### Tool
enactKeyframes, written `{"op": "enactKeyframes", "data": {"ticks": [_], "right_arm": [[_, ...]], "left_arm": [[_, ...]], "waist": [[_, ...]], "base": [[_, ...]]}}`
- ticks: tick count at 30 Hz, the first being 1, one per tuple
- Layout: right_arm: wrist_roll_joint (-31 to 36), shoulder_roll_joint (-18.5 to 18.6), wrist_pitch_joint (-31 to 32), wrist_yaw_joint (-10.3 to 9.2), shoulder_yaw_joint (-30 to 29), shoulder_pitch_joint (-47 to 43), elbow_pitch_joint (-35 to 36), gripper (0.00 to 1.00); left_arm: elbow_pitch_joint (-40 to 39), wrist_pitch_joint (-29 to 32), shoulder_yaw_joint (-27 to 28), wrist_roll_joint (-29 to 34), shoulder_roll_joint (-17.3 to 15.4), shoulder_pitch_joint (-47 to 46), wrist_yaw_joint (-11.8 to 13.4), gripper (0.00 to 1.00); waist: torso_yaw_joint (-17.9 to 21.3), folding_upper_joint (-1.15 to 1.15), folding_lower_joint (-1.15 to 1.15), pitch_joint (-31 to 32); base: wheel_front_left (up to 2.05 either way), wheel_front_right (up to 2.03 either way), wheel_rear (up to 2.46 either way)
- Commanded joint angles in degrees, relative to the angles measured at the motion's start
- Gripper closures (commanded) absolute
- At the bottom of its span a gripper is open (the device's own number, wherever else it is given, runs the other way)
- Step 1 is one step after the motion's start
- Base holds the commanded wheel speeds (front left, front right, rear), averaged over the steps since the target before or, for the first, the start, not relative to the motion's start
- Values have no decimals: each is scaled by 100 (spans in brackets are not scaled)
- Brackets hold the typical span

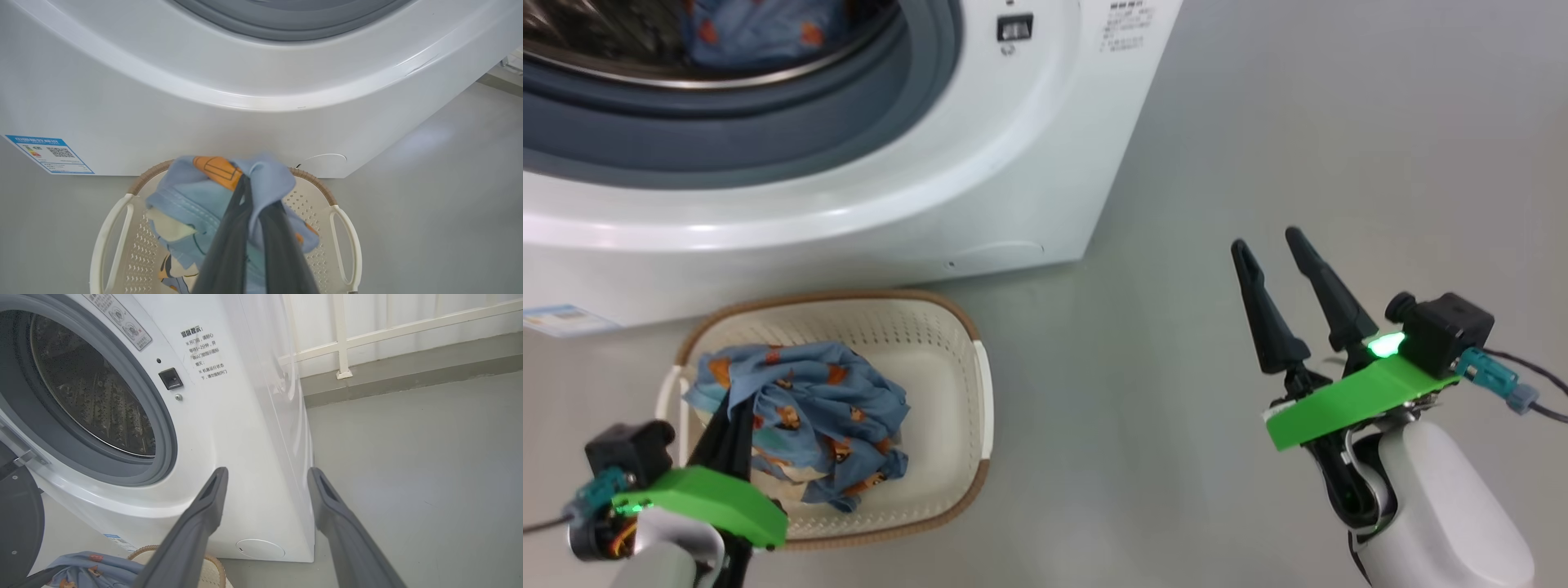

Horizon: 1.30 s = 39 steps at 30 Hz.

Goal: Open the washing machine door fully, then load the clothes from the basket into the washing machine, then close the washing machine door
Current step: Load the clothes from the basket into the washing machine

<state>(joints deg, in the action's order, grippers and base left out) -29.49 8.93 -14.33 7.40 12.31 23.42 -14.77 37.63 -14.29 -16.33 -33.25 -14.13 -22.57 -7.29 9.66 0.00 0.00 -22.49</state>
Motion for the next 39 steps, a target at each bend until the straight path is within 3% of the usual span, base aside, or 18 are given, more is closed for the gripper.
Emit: {"op": "enactKeyframes", "data": {"ticks": [1,19,39], "right_arm": [[-92,4,-67,9,117,-173,95,0],[-81,131,-67,9,97,-580,-46,0],[-31,228,-67,9,98,-893,-108,0]], "left_arm": [[-312,-70,297,121,-123,200,40,100],[-2232,-71,1025,819,335,1418,270,100],[-3667,-71,1147,1261,569,1911,261,100]], "waist": [[-123,0,0,331],[-401,0,0,1121],[-463,0,0,1542]], "base": [[0,0,0],[0,0,0],[0,0,0]]}}
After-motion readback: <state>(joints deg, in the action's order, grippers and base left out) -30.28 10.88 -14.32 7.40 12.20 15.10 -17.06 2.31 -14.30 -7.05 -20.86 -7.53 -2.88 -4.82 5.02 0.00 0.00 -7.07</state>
